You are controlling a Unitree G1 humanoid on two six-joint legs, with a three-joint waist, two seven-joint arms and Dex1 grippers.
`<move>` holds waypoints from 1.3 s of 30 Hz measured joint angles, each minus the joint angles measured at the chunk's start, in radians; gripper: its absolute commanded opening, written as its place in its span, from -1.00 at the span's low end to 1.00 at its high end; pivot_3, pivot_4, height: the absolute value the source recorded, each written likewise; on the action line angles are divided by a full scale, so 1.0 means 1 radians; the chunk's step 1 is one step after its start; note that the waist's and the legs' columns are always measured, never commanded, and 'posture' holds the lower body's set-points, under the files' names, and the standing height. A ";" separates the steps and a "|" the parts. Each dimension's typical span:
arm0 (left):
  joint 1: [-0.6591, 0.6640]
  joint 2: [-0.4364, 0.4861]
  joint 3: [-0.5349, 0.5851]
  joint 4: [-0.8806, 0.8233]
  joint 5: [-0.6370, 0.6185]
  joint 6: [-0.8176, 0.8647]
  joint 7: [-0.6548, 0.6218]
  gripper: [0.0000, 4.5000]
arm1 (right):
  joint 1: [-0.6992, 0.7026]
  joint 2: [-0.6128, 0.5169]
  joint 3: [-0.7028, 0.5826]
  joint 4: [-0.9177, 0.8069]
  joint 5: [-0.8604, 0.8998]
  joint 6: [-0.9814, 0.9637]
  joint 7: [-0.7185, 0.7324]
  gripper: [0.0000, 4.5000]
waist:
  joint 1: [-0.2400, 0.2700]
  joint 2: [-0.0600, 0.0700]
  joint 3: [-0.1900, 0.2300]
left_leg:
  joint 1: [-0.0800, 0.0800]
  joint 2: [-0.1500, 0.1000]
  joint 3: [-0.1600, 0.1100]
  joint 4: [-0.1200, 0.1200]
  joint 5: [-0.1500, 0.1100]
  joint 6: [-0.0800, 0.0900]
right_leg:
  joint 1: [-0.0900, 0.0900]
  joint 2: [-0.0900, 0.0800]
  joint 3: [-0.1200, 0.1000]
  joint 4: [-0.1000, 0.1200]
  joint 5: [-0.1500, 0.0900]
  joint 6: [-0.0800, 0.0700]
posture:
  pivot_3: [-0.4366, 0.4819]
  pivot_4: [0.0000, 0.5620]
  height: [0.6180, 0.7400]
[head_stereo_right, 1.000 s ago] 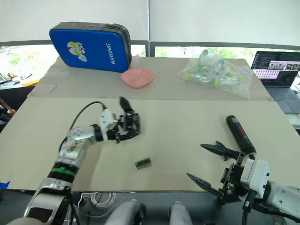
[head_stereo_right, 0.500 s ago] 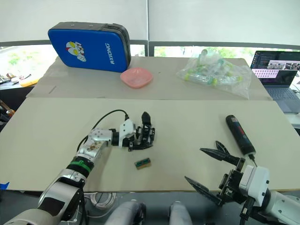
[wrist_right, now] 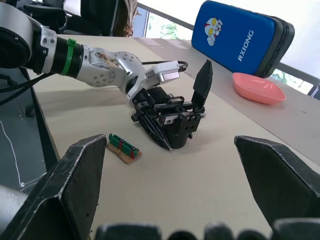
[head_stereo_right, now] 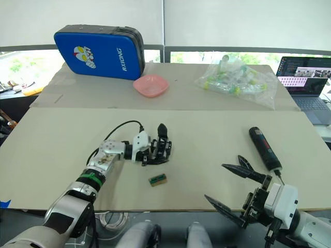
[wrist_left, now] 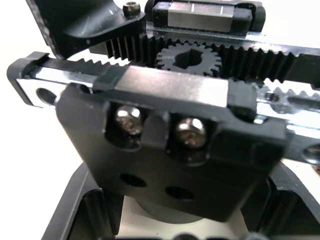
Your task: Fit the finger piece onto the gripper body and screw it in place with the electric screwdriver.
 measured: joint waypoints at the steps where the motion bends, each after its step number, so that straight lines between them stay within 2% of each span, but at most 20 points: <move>1: -0.006 0.000 0.000 0.007 0.000 0.005 -0.005 0.29 | 0.000 -0.007 0.000 0.000 0.002 0.001 0.000 1.00 | 0.000 0.000 0.000 | 0.000 0.000 0.000 0.000 0.000 0.001 | 0.000 0.000 0.000 0.000 0.000 0.000 | -0.05 -0.47 1.00; 4: -0.011 0.009 0.006 0.016 0.000 0.015 -0.021 0.92 | 0.003 -0.011 0.000 0.000 0.006 0.002 0.000 1.00 | -0.001 0.000 0.000 | 0.000 0.000 0.000 0.000 0.002 0.003 | 0.000 0.000 0.000 0.000 0.000 0.000 | -0.05 -0.47 1.00; 5: -0.011 0.018 0.010 0.017 -0.001 0.017 -0.029 0.99 | 0.005 -0.011 -0.001 0.000 0.006 0.002 0.001 1.00 | -0.001 0.000 0.000 | 0.000 0.000 0.000 0.000 0.002 0.003 | 0.000 0.000 0.000 0.000 0.000 0.000 | -0.05 -0.47 1.00; 10: 0.005 0.078 0.044 0.015 -0.022 0.016 -0.081 0.99 | 0.024 -0.011 -0.021 0.000 0.006 0.001 0.001 1.00 | -0.001 0.000 0.000 | 0.000 0.000 0.000 0.000 0.001 0.003 | 0.000 0.000 0.000 0.000 0.000 0.000 | -0.05 -0.47 1.00; 14: 0.065 0.168 0.104 -0.046 -0.093 0.043 -0.173 0.99 | 0.107 0.023 -0.081 0.000 0.007 -0.001 -0.001 1.00 | 0.000 0.000 0.000 | 0.000 0.001 -0.001 0.000 0.001 0.002 | -0.001 -0.002 0.000 0.000 0.000 0.000 | -0.05 -0.47 1.00; 16: 0.113 0.234 0.163 -0.137 -0.182 0.121 -0.243 0.99 | 0.189 0.058 -0.135 0.005 0.007 -0.001 0.001 1.00 | -0.001 0.001 0.000 | 0.000 0.001 -0.001 -0.001 -0.003 -0.003 | -0.001 -0.004 0.001 0.000 0.000 -0.001 | -0.05 -0.47 1.00; 19: 0.162 0.315 0.246 -0.317 -0.285 0.220 -0.273 0.99 | 0.293 0.087 -0.222 0.029 0.007 -0.001 0.016 1.00 | 0.001 0.001 0.000 | 0.002 0.001 -0.002 0.000 -0.004 -0.004 | -0.001 -0.006 0.001 -0.002 0.000 -0.001 | -0.05 -0.47 1.00; 22: 0.219 0.368 0.279 -0.501 -0.355 0.350 -0.255 0.99 | 0.316 0.130 -0.264 0.036 0.018 0.005 -0.024 1.00 | -0.002 0.004 -0.001 | 0.002 0.001 -0.001 0.000 -0.004 -0.005 | -0.001 -0.008 0.003 -0.002 -0.004 -0.006 | -0.05 -0.47 1.00; 25: 0.240 0.411 0.282 -0.621 -0.404 0.477 -0.240 0.99 | 0.323 0.124 -0.260 0.018 0.030 0.076 -0.074 1.00 | -0.004 0.004 -0.001 | 0.003 0.002 -0.001 0.000 -0.004 -0.005 | -0.001 -0.007 0.001 0.000 -0.005 -0.007 | -0.05 -0.47 1.00; 27: 0.236 0.456 0.282 -0.710 -0.453 0.579 -0.238 0.99 | 0.265 0.070 -0.251 -0.014 0.048 0.169 -0.151 1.00 | -0.010 0.004 -0.001 | 0.003 0.002 -0.001 0.000 -0.004 -0.005 | -0.001 -0.007 0.001 0.000 -0.005 -0.007 | -0.05 -0.47 1.00; 30: 0.209 0.474 0.290 -0.830 -0.511 0.656 -0.225 0.99 | 0.122 -0.088 -0.262 -0.036 0.150 0.407 -0.335 1.00 | -0.021 0.004 -0.001 | 0.004 0.001 0.000 0.000 -0.004 -0.005 | -0.001 -0.008 0.001 -0.001 -0.005 -0.007 | -0.05 -0.47 1.00; 32: 0.216 0.474 0.287 -0.877 -0.518 0.676 -0.213 0.99 | 0.030 -0.216 -0.270 -0.024 0.248 0.564 -0.408 1.00 | -0.023 0.005 -0.001 | 0.003 0.001 0.000 0.000 -0.003 -0.004 | 0.001 -0.007 0.001 0.000 -0.004 -0.004 | -0.05 -0.47 1.00; 34: 0.224 0.468 0.277 -0.908 -0.522 0.685 -0.199 0.99 | -0.036 -0.359 -0.269 0.009 0.306 0.712 -0.428 1.00 | -0.022 0.005 -0.001 | 0.001 0.002 0.000 -0.001 0.001 0.002 | 0.000 -0.005 0.000 0.000 -0.003 -0.004 | -0.05 -0.47 1.00; 36: 0.229 0.457 0.273 -0.934 -0.533 0.699 -0.178 0.99 | -0.094 -0.453 -0.262 0.070 0.342 0.823 -0.418 1.00 | -0.018 0.004 0.000 | 0.000 0.004 0.000 0.000 0.001 0.003 | 0.000 -0.004 0.000 -0.001 -0.004 -0.005 | -0.05 -0.47 1.00; 39: 0.236 0.440 0.267 -0.955 -0.536 0.698 -0.157 0.99 | -0.203 -0.586 -0.168 0.168 0.320 0.921 -0.390 1.00 | -0.013 0.004 0.000 | 0.000 0.005 0.001 0.000 0.001 0.003 | 0.001 -0.003 -0.001 -0.002 -0.004 -0.006 | -0.05 -0.47 1.00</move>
